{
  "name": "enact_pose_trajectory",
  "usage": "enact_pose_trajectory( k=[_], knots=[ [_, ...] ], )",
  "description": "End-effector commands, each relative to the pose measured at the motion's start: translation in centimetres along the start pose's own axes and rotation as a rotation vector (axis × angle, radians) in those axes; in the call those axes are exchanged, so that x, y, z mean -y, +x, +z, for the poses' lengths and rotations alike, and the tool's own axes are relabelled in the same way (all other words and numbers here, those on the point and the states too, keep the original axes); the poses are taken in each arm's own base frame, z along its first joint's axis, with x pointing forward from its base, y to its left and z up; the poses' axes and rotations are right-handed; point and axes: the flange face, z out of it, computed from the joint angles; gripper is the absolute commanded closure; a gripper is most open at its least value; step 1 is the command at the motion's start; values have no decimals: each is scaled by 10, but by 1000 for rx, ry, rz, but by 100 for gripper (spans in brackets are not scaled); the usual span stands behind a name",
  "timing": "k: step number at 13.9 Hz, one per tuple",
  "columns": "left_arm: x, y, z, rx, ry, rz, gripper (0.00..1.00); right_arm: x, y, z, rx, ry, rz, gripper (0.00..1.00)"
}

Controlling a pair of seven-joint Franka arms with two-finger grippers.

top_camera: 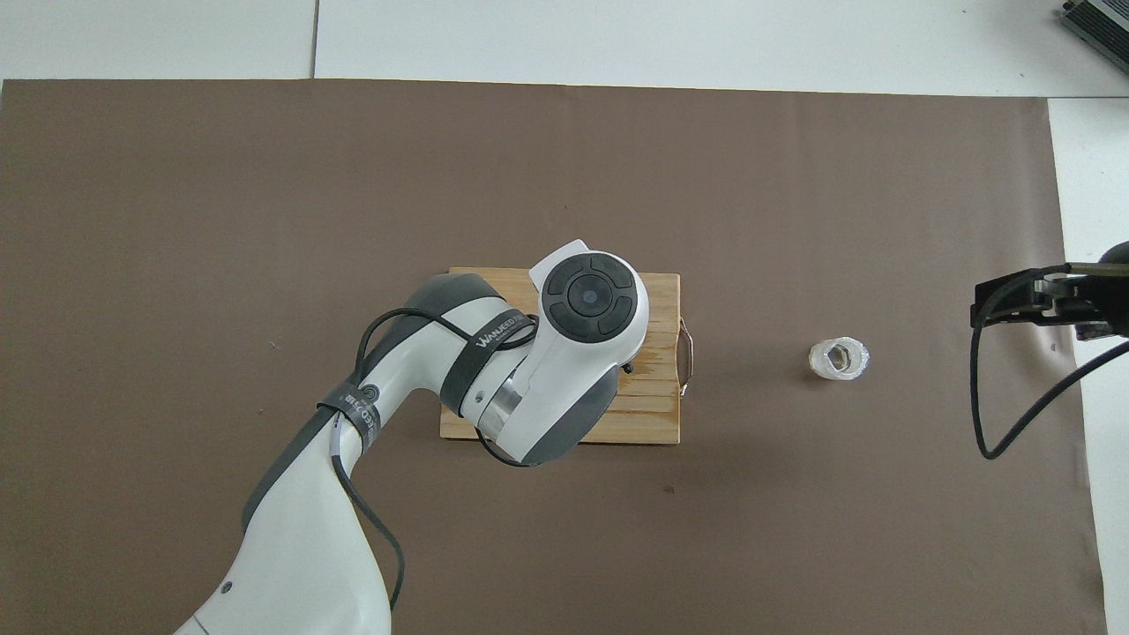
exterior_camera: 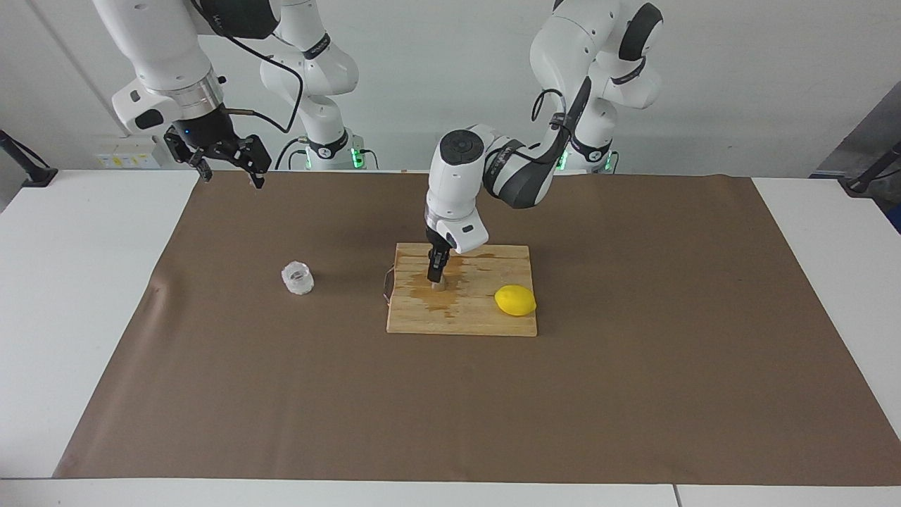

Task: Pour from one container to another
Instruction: 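Lower the metal cup onto the cutting board and open the left gripper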

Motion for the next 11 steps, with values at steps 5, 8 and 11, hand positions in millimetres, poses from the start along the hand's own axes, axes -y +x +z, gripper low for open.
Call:
enact_pose_trajectory(
  k=[5, 8, 11],
  knots=[
    [5, 12, -41, -85, 10, 34, 0, -3, -2, 0, 1, 4, -16, 0],
    [8, 30, -82, -92, 8, 70, 0, -2, -2, -1, 1, 4, -19, 0],
    [9, 55, -117, -101, 9, 136, 0, -3, -1, -1, -8, 6, -32, 0]
  ],
)
